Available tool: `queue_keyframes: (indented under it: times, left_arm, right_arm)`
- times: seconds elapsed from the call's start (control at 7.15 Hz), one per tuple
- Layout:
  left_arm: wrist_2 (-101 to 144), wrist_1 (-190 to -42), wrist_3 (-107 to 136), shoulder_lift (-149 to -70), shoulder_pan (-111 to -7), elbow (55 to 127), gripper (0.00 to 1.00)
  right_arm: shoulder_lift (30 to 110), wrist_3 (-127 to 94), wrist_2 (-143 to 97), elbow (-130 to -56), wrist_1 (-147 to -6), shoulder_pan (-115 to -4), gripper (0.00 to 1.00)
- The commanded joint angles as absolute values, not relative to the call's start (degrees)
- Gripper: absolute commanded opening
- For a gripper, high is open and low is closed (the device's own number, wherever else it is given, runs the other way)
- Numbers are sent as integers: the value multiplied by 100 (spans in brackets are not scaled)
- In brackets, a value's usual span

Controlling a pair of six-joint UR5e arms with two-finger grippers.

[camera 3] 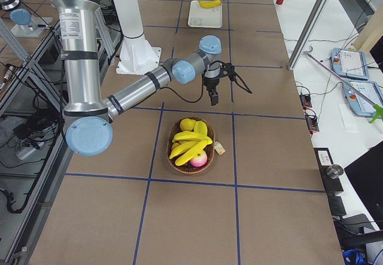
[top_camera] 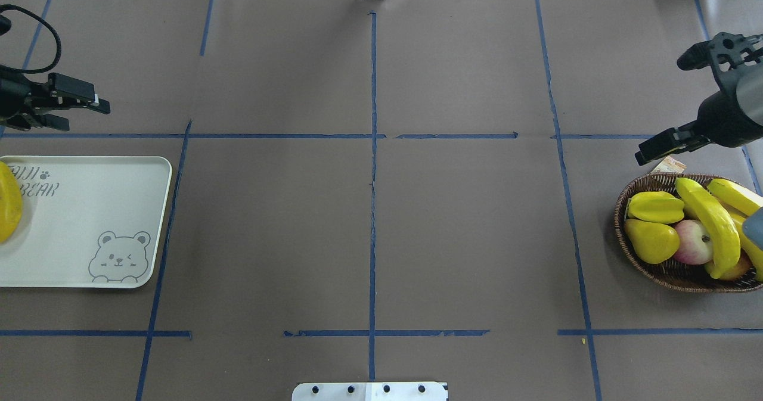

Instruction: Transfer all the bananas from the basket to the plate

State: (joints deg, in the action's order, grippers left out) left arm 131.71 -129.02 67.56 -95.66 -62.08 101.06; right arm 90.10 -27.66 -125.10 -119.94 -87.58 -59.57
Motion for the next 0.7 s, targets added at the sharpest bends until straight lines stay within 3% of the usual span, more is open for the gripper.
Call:
queue_keyframes:
  times: [0.0,0.42,0.56]
  left_arm:
    - [13148,-13069,6986,-9615,-5968,10142,100]
    - [13131,-13228,7242,-9624,-5837,10239,100]
    - [13131,-13228,7251,-9615,-5827,10265,100]
  right_arm:
    - [9727,-2707,-12062,-12269,-8745,-5968,99]
    - [11097,-3064,-11953,-12191,-7115,-5618,99]
    - [11196,-3398,-11831,-12182,-6962,-5381,99]
